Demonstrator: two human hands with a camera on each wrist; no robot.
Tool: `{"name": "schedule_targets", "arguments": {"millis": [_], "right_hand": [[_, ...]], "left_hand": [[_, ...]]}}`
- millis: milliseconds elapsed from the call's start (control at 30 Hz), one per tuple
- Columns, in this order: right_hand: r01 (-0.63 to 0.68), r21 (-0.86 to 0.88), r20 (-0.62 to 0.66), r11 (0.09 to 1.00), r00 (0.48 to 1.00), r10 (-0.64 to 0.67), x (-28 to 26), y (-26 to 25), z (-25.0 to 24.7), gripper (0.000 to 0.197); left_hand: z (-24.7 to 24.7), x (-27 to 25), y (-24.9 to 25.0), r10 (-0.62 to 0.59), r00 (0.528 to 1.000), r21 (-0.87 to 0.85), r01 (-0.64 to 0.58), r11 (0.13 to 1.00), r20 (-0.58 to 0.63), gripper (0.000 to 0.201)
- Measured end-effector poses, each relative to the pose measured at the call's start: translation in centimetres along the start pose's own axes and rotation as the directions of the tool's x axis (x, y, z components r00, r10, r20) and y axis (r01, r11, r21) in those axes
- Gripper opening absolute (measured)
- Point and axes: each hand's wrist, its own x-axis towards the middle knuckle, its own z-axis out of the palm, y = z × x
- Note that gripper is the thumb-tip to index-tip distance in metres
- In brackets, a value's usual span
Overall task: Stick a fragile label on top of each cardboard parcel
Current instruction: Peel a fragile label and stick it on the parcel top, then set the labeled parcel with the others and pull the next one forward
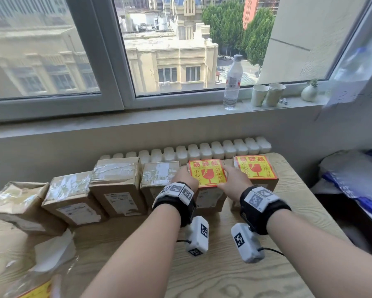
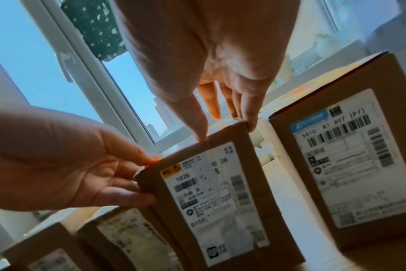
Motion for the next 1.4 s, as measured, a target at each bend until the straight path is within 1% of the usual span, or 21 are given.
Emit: {"name": "schedule_targets", "arguments": {"millis": [67, 100, 167, 233, 267, 300, 367, 433, 500, 567, 700, 767, 833, 900, 967, 1100, 1167, 1200, 1267, 1300, 1400], "right_hand": [[0.025, -0.07, 0.019, 0.997, 1.0, -0.024, 0.7, 0.7, 0.0, 0.052], [0.041, -0.091, 0.0, 0.995, 0.999, -0.042, 0.9, 1.1, 0.0, 0.044], [0.08, -0.082, -0.105, 0.993, 0.991, -0.089, 1.3, 1.9, -0.3, 0.033], [0.093, -0.072, -0.241, 0.993, 0.965, -0.107, 1.9, 2.7, -0.6, 0.028], [0.075, -0.109, -0.292, 0.991, 0.951, -0.104, 2.3, 3.1, -0.9, 0.029], [0.031, -0.164, -0.309, 0.986, 0.948, -0.081, 2.6, 3.6, -1.0, 0.033], [-0.092, -0.248, -0.248, 0.964, 0.968, 0.029, 3.2, 4.7, -1.0, 0.046], [-0.136, -0.261, -0.156, 0.956, 0.983, 0.097, 3.6, 5.7, -0.8, 0.054], [-0.099, -0.264, -0.118, 0.96, 0.991, 0.07, 3.8, 6.2, -0.7, 0.054], [-0.058, -0.249, -0.107, 0.967, 0.994, 0.032, 3.9, 6.5, -1.0, 0.051], [-0.041, -0.193, -0.104, 0.98, 0.994, 0.021, 3.8, 6.7, -1.5, 0.046], [-0.037, -0.192, -0.098, 0.981, 0.995, 0.019, 3.7, 6.6, -1.5, 0.046], [-0.03, -0.152, -0.105, 0.988, 0.994, 0.015, 3.4, 6.2, -1.5, 0.046], [0.014, -0.064, -0.155, 0.998, 0.988, -0.024, 3.3, 5.2, -1.5, 0.043], [0.074, 0.019, -0.189, 0.997, 0.979, -0.069, 3.2, 3.5, -1.5, 0.04], [0.181, 0.072, -0.183, 0.981, 0.969, -0.166, 2.7, -1.2, -0.8, 0.036], [0.221, 0.091, -0.168, 0.971, 0.964, -0.204, 2.4, -3.4, -0.2, 0.034], [0.236, 0.093, -0.16, 0.967, 0.963, -0.219, 2.3, -4.3, 0.2, 0.033], [0.253, 0.096, -0.139, 0.963, 0.961, -0.238, 2.1, -5.9, 1.2, 0.033], [0.252, 0.093, -0.12, 0.963, 0.963, -0.241, 1.9, -6.5, 1.8, 0.034], [0.22, 0.083, -0.066, 0.972, 0.974, -0.215, 1.5, -7.6, 3.2, 0.035]], "left_hand": [[0.6, 0.5, -0.7, -0.01, 1.0, 0.03, 0.01, 1.0, 0.008, 0.024], [0.9, 0.8, -1.0, -0.003, 1.0, 0.033, 0.003, 0.999, 0.003, 0.023], [1.1, 1.1, -0.8, -0.01, 1.0, 0.022, 0.01, 1.0, -0.006, 0.024], [1.4, 1.2, -0.2, -0.06, 0.998, 0.036, 0.06, 0.998, 0.024, 0.027], [1.5, 1.2, 0.1, -0.095, 0.994, 0.056, 0.092, 0.994, 0.06, 0.032], [1.8, 1.3, 0.2, -0.126, 0.987, 0.073, 0.119, 0.99, 0.1, 0.041], [2.5, 1.7, 0.3, -0.166, 0.974, 0.083, 0.155, 0.984, 0.153, 0.055], [3.1, 2.1, 0.6, -0.19, 0.97, 0.069, 0.181, 0.981, 0.151, 0.058], [3.6, 2.6, 1.0, -0.196, 0.972, 0.09, 0.185, 0.979, 0.131, 0.058], [3.7, 2.9, 1.3, -0.202, 0.972, 0.094, 0.191, 0.977, 0.118, 0.058], [3.9, 3.6, 1.3, -0.193, 0.971, 0.035, 0.19, 0.981, 0.145, 0.055], [4.0, 3.5, 1.2, -0.185, 0.973, 0.055, 0.179, 0.982, 0.139, 0.054], [3.5, 2.9, 1.4, -0.169, 0.977, 0.071, 0.161, 0.984, 0.133, 0.052], [2.3, 2.6, 2.1, -0.144, 0.983, 0.092, 0.134, 0.987, 0.117, 0.047], [0.3, 2.3, 2.7, -0.148, 0.985, 0.068, 0.142, 0.987, 0.084, 0.036], [-4.2, 2.2, 1.8, -0.162, 0.987, -0.003, 0.162, 0.987, 0.006, 0.017], [-6.5, 1.6, 0.4, -0.128, 0.989, 0.047, 0.132, 0.99, -0.079, 0.019], [-7.5, 1.1, -0.5, -0.122, 0.984, 0.086, 0.134, 0.987, -0.131, 0.021], [-9.3, 0.3, -2.5, -0.112, 0.97, 0.103, 0.137, 0.985, -0.217, 0.024], [-9.9, 0.1, -3.5, -0.119, 0.965, 0.081, 0.141, 0.987, -0.232, 0.025], [-10.9, -0.6, -5.7, -0.15, 0.965, -0.024, 0.148, 0.989, -0.215, 0.031]]}}
